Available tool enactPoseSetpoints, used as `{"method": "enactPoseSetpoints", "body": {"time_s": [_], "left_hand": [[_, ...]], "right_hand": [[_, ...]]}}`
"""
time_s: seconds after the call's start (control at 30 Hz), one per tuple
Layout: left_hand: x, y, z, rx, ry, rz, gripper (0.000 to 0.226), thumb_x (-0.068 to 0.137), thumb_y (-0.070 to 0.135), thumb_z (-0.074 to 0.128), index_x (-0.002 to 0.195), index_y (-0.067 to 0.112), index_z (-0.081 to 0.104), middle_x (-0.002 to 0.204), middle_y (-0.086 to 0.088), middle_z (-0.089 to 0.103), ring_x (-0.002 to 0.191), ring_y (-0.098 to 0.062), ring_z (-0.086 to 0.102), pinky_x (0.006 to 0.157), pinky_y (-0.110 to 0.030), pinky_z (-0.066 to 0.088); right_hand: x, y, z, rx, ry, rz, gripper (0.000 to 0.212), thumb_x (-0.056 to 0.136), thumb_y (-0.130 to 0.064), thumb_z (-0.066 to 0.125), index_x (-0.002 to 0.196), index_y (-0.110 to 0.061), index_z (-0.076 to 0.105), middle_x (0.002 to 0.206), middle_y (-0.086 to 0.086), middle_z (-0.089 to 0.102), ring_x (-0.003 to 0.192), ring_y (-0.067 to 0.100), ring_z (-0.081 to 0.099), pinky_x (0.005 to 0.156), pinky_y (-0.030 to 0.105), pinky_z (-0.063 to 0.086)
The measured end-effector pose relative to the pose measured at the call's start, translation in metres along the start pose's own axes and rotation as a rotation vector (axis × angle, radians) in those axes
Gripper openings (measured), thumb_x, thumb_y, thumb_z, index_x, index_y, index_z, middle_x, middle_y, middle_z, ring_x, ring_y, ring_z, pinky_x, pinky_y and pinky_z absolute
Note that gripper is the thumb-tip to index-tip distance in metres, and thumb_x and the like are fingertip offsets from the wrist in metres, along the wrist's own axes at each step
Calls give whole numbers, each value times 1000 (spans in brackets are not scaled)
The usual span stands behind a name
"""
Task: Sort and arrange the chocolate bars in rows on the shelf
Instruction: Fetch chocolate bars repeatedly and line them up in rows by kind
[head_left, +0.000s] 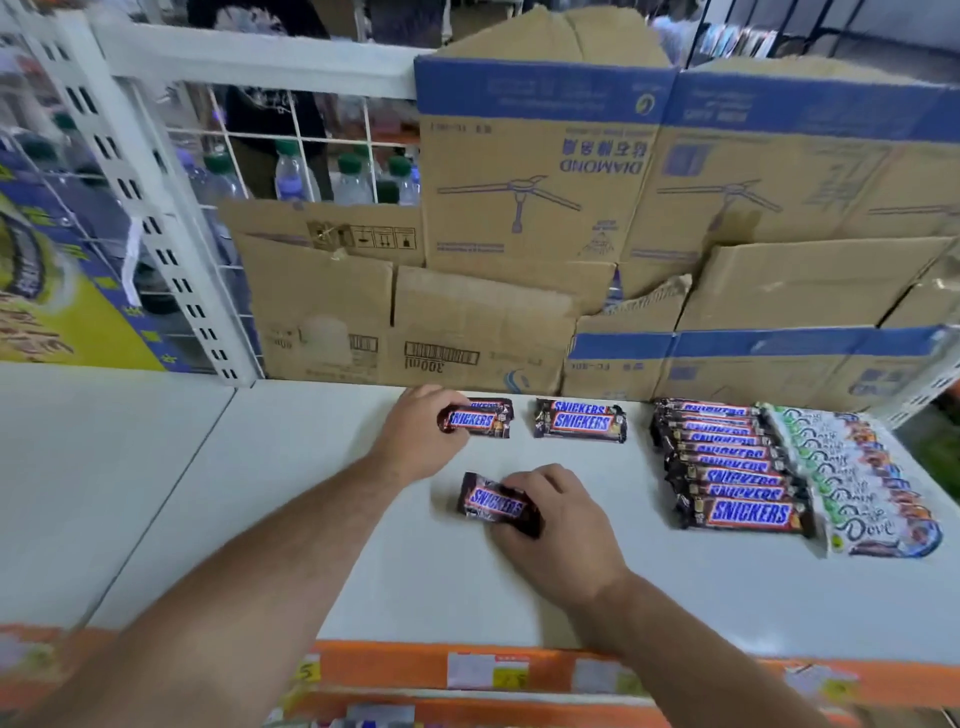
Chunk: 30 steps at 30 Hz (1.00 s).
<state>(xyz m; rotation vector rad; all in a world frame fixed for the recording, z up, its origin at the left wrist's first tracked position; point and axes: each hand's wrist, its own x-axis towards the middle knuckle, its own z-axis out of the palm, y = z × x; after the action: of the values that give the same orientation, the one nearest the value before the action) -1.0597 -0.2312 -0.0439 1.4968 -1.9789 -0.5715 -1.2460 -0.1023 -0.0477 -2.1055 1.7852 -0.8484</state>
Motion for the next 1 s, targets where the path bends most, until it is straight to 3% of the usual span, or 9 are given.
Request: {"method": "enactPoseSetpoints", "body": {"time_s": [0.27, 0.47, 0.63, 0.77, 1.0], "left_hand": [[3, -3, 5, 46, 21, -3, 38, 73, 23, 64, 110, 32, 67, 104, 16, 60, 105, -7, 46, 89, -18, 35], [5, -3, 2, 8, -1, -48, 42, 73, 24, 66, 114, 37, 66, 100, 18, 50, 100, 0, 47, 96, -15, 35], [6, -7, 4, -6, 18, 48, 36, 75, 30, 66, 111, 36, 67, 109, 20, 62, 105, -5, 47, 95, -23, 41], [8, -9, 4, 16, -17, 44, 39, 78, 39, 67, 117, 38, 65, 116, 16, 59, 108, -9, 46, 98, -33, 40], [11, -8, 4, 80, -31, 26, 45, 80, 39, 62, 125, 38, 60, 120, 11, 57, 110, -13, 46, 98, -34, 40]], "right_hand": [[0, 4, 3, 2, 35, -20, 38, 70, -43, 67, 107, -38, 59, 98, -18, 53, 95, 6, 57, 73, 20, 47], [0, 6, 4, -8, 35, -16, 39, 71, -44, 68, 108, -39, 59, 100, -19, 53, 95, 4, 57, 75, 16, 43], [-1, 3, 4, -43, 36, 6, 39, 70, -43, 69, 108, -38, 59, 100, -19, 52, 94, 4, 57, 73, 17, 44], [-1, -1, 4, -62, 32, 19, 39, 70, -43, 67, 108, -39, 60, 100, -20, 52, 95, 3, 56, 74, 15, 42], [0, -5, 6, -73, 77, 36, 36, 70, -40, 66, 106, -37, 61, 99, -20, 54, 94, 4, 58, 74, 25, 52]]}}
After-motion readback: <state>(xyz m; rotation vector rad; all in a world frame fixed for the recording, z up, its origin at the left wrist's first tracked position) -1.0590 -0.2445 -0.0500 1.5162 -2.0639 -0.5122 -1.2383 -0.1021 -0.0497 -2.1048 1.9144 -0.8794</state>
